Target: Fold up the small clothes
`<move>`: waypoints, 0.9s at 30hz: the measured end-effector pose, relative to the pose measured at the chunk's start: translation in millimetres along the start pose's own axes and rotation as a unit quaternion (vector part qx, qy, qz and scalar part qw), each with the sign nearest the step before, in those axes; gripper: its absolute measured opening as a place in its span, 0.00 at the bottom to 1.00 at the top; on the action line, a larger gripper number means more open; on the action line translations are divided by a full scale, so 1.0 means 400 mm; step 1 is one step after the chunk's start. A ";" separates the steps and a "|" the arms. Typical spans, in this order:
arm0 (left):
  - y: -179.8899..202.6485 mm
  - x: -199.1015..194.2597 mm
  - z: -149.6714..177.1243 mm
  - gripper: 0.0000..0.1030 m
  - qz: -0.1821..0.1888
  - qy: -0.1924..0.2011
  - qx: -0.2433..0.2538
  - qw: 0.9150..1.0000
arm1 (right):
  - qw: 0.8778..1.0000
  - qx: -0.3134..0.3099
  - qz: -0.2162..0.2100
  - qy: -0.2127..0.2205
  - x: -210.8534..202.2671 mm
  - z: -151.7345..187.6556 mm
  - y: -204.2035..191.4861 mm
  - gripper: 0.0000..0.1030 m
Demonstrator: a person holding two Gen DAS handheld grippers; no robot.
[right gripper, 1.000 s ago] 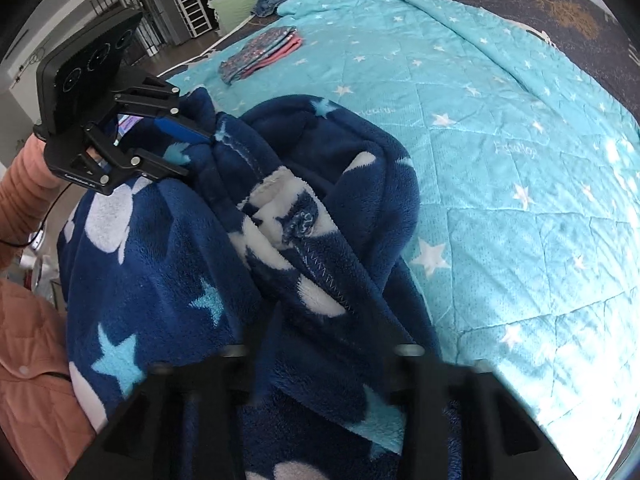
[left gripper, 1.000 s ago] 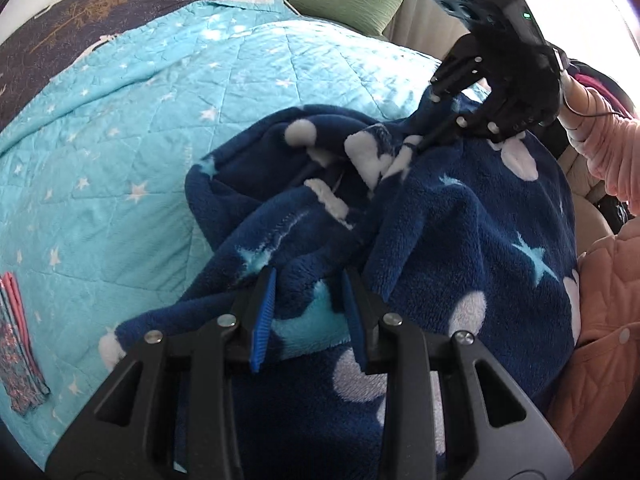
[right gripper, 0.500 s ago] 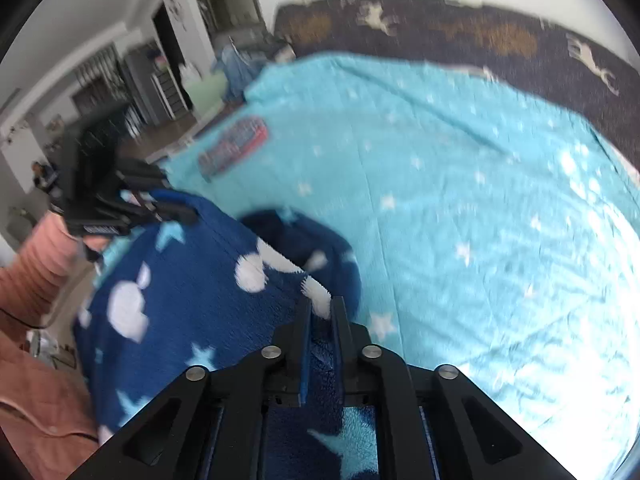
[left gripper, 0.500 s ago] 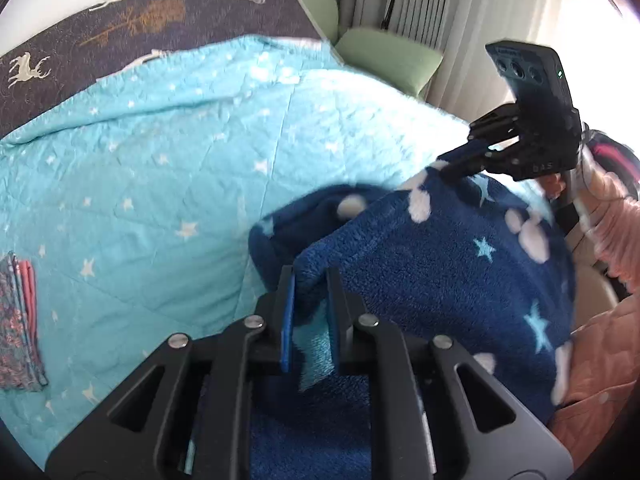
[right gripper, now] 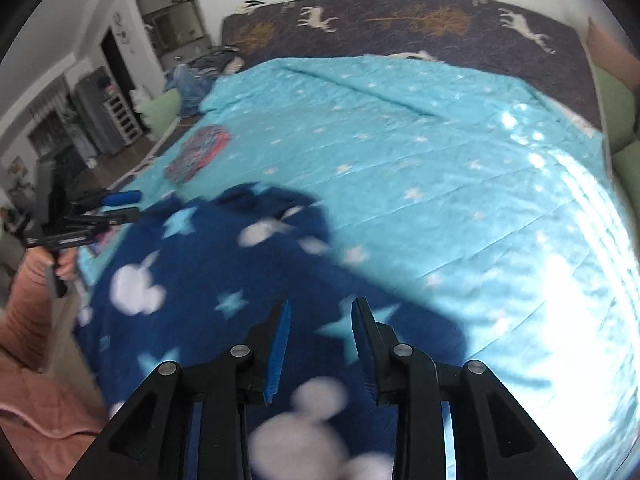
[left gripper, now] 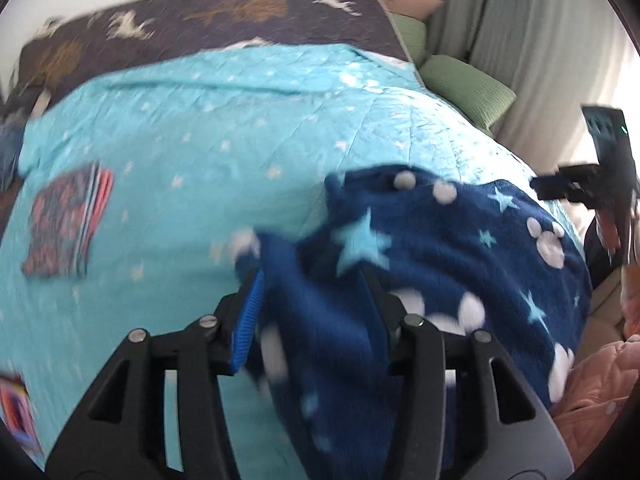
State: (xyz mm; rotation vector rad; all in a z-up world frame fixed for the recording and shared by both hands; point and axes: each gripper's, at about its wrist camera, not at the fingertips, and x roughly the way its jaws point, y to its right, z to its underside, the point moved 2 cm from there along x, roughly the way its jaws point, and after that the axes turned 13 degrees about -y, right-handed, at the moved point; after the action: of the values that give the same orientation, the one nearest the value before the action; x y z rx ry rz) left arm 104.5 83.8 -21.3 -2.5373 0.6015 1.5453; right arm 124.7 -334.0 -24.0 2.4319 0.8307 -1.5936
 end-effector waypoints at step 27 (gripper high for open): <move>-0.070 0.053 0.342 0.72 0.036 -0.015 -0.173 0.984 | 0.998 0.027 0.044 -0.031 0.194 0.152 -0.277 0.50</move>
State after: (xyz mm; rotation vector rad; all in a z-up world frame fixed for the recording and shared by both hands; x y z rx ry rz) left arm 10.4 143.8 -107.9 -2.7573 0.4602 1.8532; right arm 42.7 -234.4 -97.3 2.4046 0.6695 -1.6724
